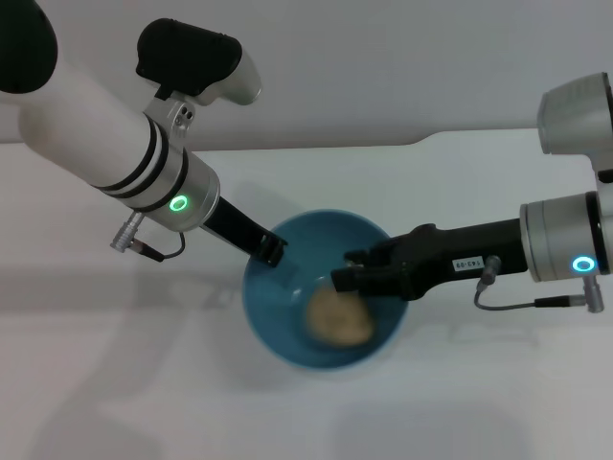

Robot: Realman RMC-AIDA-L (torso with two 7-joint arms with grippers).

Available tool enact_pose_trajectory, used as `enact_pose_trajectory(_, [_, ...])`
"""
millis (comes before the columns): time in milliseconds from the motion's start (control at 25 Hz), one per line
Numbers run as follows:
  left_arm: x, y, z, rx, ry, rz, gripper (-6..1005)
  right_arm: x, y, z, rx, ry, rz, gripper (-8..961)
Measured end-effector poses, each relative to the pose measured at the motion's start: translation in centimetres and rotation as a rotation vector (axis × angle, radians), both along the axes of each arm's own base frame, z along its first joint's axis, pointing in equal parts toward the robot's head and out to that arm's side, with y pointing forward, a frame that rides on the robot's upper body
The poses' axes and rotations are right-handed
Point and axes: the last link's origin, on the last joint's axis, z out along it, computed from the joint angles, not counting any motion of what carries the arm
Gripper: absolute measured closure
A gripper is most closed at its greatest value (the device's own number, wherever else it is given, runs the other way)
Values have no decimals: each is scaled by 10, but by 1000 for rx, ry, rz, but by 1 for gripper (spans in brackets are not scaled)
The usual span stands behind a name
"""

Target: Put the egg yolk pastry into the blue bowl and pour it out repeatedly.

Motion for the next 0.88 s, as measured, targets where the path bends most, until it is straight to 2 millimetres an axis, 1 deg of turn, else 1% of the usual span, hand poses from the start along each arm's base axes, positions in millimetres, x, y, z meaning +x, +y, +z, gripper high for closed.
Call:
enact_pose_trajectory(200, [2,-1,-1,-5,5,-11,986,-4,4,10,-2,11,6,603])
enact_pose_trajectory(360, [3,-2,-2,-11,9,-19,985,-5,10,24,48,42,-9,484])
enact_pose_trajectory(480, [2,-2,-4,-8,15,-28,985,5,19,50,158,98,-71,484])
enact_pose_trajectory(560, [3,-1,-6,-2,24,-50,985,20,25,70,255,134,-141,483])
enact_pose_trajectory(680, [7,0,-13,25,49,-126,985,55,23,99,407,175,-264,483])
enact_pose_trajectory(800, [14,3,-22,77,78,-225,985,93,9,118,530,193,-358,484])
enact_pose_trajectory(880, [20,2,-30,93,95,-287,986,115,-2,122,572,204,-421,484])
